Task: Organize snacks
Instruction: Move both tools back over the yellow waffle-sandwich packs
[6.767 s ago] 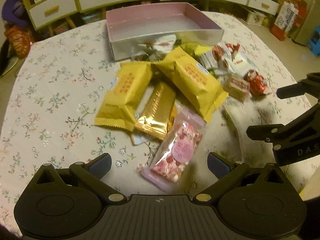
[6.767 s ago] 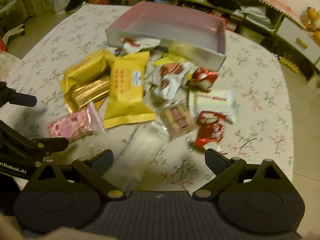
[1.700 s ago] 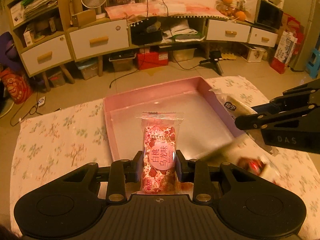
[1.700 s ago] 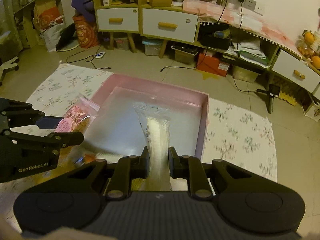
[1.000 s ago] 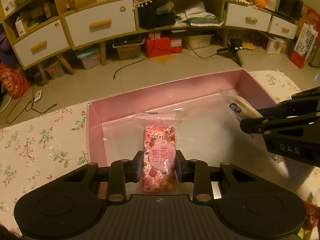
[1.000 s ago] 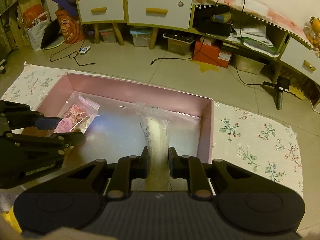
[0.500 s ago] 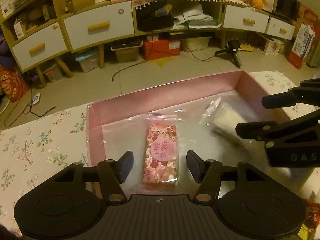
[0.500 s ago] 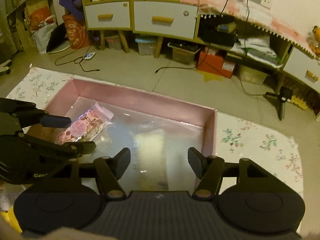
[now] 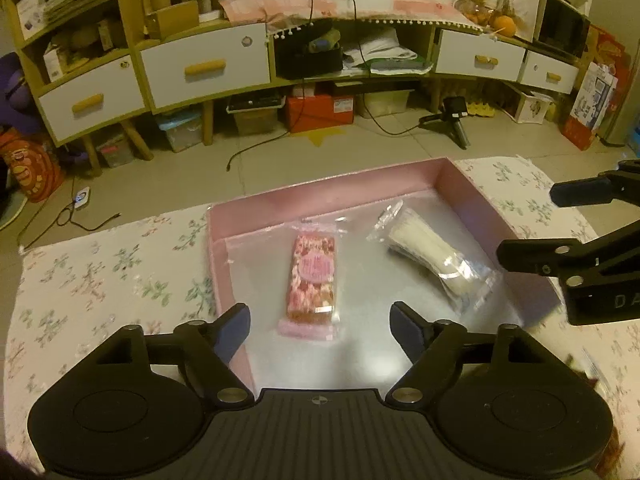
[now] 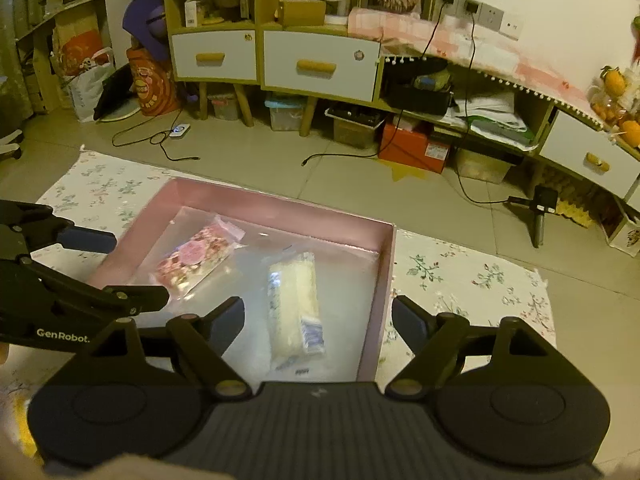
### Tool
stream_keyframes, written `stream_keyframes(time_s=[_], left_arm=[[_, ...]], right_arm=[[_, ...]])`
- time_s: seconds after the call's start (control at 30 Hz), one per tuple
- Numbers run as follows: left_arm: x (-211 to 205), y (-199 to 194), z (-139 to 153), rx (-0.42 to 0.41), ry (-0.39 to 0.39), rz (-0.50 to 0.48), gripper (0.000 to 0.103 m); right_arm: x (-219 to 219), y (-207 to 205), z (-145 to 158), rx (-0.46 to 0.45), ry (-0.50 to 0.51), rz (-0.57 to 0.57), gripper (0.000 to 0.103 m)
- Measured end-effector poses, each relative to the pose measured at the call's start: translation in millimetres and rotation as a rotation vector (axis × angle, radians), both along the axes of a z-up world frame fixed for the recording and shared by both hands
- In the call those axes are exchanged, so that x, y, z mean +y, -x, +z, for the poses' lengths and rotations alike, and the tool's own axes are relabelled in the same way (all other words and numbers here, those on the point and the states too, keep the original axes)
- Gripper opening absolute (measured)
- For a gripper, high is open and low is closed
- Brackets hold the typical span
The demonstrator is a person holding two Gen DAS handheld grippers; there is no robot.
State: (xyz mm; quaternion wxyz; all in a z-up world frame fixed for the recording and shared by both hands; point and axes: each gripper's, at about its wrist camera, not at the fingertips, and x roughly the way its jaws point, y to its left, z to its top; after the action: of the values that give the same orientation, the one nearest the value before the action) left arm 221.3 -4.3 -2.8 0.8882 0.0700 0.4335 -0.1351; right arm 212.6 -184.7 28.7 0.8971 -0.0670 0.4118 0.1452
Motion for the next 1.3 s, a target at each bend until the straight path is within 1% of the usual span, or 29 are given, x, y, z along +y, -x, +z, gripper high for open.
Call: stream_keyframes(time_s=[0.3, 0.43, 0.5, 0.73, 0.87, 0.97, 1.07, 1.2, 1.3], left_arm=[[9, 46, 7, 0.011, 0.005, -0.004, 0.085], [14, 66, 9, 0.013, 0.014, -0.014, 0.089], [18, 76, 10, 0.005, 0.017, -0.019, 0.092], [24, 110, 14, 0.001, 0.01, -0.052, 0.097], [26, 131, 13, 0.0, 0.006, -0.062, 0.097], [28, 143, 10, 0.01, 0.006, -0.06, 0.097], [30, 154, 6, 0.012, -0.01, -0.068, 0.097], [36, 168, 2, -0.003, -0.025, -0.068, 0.098], [42, 177, -4, -0.013, -0.017, -0.067, 0.098]], right_arm=[[6, 40, 10, -0.021, 0.013, 0.009, 0.089], [2, 60, 11, -0.029, -0.02, -0.01, 0.095], [0, 68, 8, -0.022, -0.039, -0.015, 0.097], [4, 95, 5, -0.014, -0.013, -0.015, 0.1], [9, 110, 6, -0.02, 0.004, -0.002, 0.102], [13, 124, 5, -0.025, 0.003, 0.014, 0.103], [17, 137, 3, -0.031, 0.003, 0.033, 0.103], [19, 150, -4, -0.04, 0.007, 0.05, 0.103], [19, 156, -10, -0.05, -0.003, 0.046, 0.103]])
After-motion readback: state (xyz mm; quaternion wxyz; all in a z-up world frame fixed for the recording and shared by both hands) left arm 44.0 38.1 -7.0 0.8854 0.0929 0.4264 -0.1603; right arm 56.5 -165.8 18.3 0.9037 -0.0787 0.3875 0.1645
